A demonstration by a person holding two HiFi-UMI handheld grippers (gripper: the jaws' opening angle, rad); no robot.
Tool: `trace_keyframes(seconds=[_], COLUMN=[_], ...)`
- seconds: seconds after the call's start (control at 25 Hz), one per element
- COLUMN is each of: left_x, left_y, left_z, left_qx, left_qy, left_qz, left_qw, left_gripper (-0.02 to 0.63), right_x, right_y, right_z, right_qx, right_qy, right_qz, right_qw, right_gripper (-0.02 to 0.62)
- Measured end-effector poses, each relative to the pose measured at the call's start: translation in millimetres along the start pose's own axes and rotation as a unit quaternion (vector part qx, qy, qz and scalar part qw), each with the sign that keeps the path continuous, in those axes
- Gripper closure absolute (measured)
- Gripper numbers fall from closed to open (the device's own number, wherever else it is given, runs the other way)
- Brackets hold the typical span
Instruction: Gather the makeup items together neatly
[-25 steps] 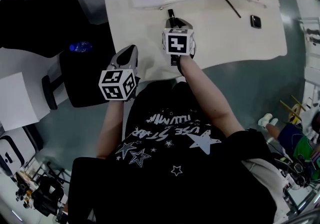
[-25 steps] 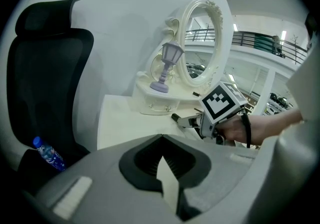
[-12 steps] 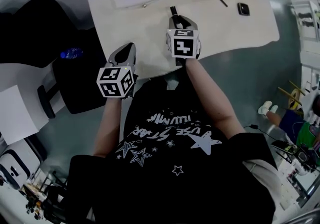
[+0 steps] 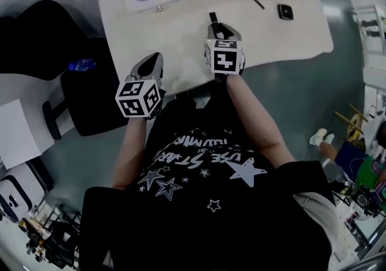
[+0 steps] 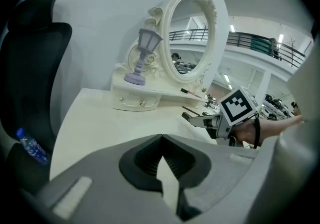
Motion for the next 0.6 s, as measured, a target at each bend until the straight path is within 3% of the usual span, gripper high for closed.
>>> trace_keyframes(seconds=[0.6], left_x=[-6], left_y=[20], left_z=[-26], left_qx=[0.01], left_qy=[-0.008], left_qz=[0.009], left_qw=[0.9999], left_gripper=[0.606], right_x=[-18], right_y=[11], right_z=[-7], right_qx=[0.031], right_qy=[-0.004], right_qz=[0.02], right_qw=[0.999], right_gripper=[0.468])
Point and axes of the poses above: the fingertips, and each gripper's own axes: y forward along the fingers, z to its left, x out of its top, the point moved 1 cm from there along -y, backward along the fingers, and after that the axes turned 15 degrees about -x, right-handed, at the moved point
